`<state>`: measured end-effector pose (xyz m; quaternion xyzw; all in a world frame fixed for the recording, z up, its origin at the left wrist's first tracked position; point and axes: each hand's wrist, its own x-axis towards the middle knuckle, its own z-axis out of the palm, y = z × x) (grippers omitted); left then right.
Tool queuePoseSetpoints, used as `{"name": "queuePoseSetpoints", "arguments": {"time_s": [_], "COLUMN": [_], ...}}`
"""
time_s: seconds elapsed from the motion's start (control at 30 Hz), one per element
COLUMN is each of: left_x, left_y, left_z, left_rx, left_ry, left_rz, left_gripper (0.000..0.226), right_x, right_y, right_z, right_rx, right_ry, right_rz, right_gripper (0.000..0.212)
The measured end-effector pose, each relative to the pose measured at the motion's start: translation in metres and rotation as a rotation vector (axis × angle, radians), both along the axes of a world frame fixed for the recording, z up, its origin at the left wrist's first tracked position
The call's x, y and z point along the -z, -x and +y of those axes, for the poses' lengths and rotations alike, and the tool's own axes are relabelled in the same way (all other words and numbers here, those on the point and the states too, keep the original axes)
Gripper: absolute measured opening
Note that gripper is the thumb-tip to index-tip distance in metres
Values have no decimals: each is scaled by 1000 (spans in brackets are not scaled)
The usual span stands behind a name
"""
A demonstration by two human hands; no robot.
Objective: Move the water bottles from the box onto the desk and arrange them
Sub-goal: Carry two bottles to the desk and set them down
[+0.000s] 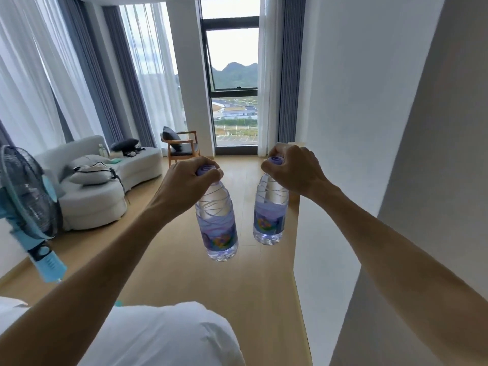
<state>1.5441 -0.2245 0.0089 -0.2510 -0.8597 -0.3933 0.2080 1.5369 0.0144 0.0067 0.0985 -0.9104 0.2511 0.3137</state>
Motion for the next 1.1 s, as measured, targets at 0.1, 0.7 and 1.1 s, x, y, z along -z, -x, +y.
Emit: {"name": "queuePoseSetpoints", "arguments": {"time_s": [0.1,0.7,1.1], "left_x": [-2,15,13], "left_y": [67,450,723], "left_z": [21,70,114], "left_rx": [-21,-68,49], "left_ry": [25,-63,-28], "left_rz": [-18,-61,-83], "left_gripper": [8,10,7], "right_x": [-2,8,-3], "right_y": [71,453,692], "right_z": [16,75,120], "right_rx": [-33,-13,72], "right_ry": [-29,-21,9], "right_rz": [-2,-40,-81], "right_gripper": [26,28,16]}}
